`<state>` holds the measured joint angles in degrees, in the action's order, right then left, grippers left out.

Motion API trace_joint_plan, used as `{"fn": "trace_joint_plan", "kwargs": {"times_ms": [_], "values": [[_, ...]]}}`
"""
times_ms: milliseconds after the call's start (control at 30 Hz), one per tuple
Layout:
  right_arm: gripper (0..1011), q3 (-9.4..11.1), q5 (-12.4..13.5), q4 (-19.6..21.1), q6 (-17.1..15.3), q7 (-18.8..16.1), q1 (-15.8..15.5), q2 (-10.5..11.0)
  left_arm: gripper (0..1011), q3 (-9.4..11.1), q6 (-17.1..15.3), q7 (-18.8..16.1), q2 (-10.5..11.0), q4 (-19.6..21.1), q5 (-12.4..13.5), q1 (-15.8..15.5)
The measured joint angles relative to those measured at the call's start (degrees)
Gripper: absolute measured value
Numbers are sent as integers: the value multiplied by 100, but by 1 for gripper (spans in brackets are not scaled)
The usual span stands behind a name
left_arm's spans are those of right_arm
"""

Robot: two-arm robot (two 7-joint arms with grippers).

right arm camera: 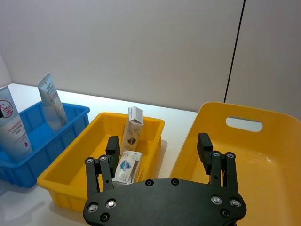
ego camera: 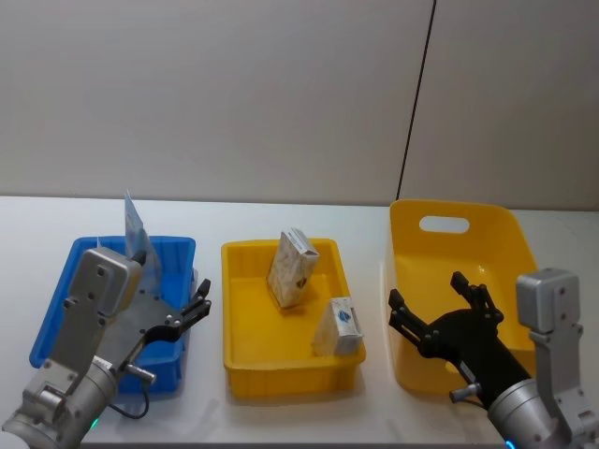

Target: Bimanual collaborative sorting of washing and personal care products

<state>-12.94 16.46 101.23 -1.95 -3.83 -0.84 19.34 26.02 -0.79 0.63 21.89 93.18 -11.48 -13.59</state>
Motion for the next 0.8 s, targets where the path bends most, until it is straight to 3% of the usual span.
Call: {"fn": "trace_joint_plan", "kwargs": {"times_ms": [800], "values": [[1004,0,0,0,0,0,0,0,1001,0,0,0,0,0,0,0]]}}
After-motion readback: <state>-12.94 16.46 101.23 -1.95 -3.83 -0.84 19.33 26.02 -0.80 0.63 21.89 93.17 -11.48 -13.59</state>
